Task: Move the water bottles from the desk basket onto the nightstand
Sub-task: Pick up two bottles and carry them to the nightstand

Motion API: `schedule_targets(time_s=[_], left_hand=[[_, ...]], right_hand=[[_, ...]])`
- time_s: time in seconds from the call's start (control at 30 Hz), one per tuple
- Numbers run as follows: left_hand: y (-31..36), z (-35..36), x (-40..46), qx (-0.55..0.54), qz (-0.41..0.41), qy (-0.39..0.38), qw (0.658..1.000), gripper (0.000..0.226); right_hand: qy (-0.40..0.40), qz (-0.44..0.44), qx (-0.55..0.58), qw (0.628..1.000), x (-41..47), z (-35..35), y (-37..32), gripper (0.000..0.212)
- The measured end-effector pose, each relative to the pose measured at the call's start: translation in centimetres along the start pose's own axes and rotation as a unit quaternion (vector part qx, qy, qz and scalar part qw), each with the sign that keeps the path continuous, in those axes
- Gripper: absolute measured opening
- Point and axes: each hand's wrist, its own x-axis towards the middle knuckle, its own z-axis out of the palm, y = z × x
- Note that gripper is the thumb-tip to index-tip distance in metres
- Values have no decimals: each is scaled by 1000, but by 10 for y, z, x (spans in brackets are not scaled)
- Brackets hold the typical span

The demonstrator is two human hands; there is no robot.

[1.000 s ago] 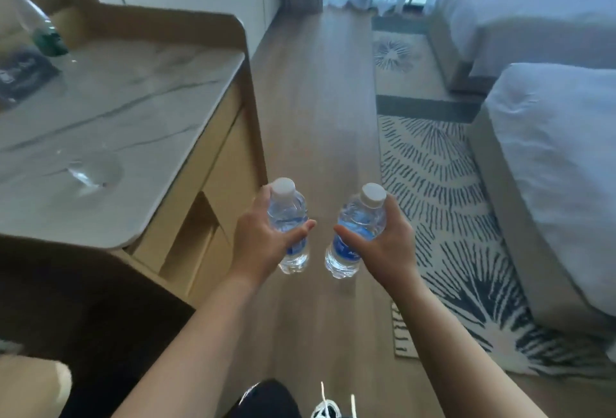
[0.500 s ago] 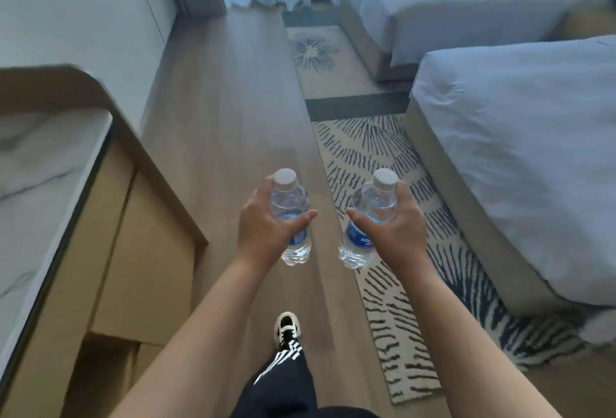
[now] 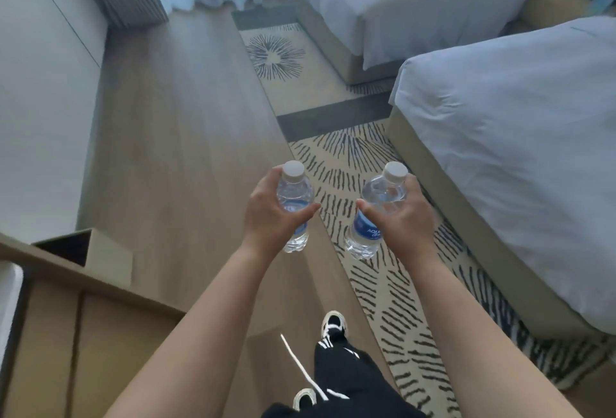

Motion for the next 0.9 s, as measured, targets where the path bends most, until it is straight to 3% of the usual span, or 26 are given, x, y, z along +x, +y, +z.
schedule_targets(time_s=[0.57,0.9], left_hand=[[-87,86,397,-8,-11,-6,1000,66],[-146,164,630,-52,-6,-73,996,64]], right_hand=[[41,16,0,999,378,109,6,58],[96,79,-7,992,590,174,31,61]])
